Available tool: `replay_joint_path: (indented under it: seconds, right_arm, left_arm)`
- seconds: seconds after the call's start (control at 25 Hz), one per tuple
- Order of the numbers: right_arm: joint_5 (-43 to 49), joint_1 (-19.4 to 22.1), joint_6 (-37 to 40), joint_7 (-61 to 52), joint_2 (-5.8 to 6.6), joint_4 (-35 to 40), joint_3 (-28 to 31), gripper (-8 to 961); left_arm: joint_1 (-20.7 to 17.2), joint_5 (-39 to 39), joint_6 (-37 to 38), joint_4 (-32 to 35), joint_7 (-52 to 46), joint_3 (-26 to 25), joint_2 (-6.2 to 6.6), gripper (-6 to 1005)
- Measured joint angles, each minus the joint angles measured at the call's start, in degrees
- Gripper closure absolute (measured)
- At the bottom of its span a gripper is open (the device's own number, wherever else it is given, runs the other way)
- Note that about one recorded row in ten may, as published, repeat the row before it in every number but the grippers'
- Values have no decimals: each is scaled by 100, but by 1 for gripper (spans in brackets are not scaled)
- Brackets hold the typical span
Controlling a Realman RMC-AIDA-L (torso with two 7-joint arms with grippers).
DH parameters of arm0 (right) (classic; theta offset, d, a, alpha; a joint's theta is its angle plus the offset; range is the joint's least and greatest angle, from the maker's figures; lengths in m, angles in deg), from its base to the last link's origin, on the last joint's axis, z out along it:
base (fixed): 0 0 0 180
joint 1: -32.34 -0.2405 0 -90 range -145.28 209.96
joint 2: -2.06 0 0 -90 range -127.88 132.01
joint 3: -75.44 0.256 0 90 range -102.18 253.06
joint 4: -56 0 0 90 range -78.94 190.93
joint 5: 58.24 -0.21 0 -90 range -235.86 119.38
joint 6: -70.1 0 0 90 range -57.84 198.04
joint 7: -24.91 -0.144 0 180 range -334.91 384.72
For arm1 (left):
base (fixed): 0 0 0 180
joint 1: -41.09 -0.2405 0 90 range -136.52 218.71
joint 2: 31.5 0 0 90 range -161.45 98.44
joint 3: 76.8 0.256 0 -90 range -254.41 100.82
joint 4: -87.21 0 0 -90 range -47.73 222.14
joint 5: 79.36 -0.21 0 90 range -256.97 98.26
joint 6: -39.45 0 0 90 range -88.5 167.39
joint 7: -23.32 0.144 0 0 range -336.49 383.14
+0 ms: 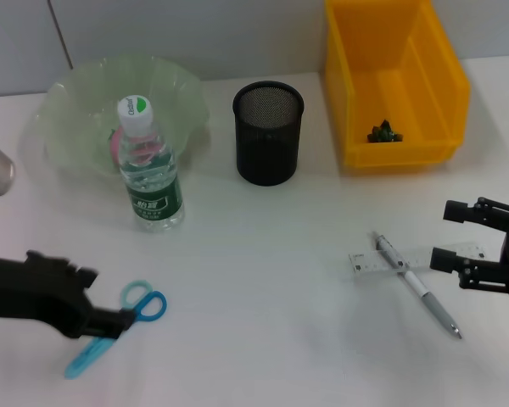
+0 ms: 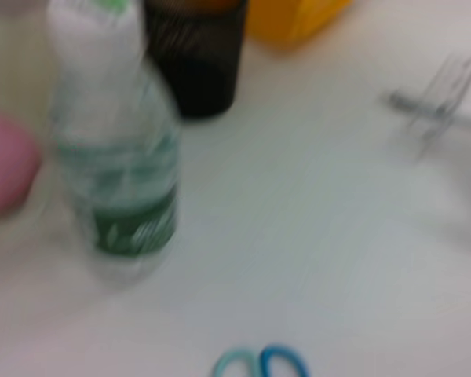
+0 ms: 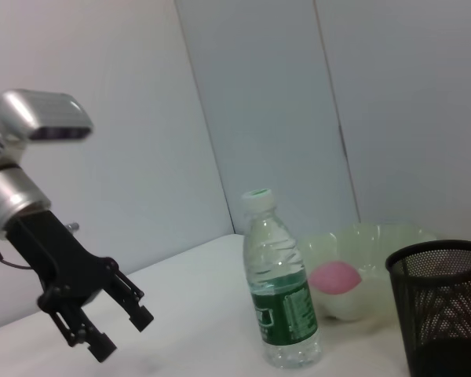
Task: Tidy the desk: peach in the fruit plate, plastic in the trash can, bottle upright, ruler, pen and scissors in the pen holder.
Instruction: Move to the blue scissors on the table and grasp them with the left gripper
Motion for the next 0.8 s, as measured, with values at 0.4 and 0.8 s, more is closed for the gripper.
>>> replay_joint_path:
  seconds: [0.4, 0.8]
  right_arm:
    - [21, 27, 115, 121, -6, 25, -29, 120]
    - [26, 21, 198, 200, -20, 37, -37, 120]
  left_arm:
    - [393, -1381, 270, -57, -1452, 1140, -15, 193]
    - [759, -1786, 272, -247, -1986, 1616, -26, 193]
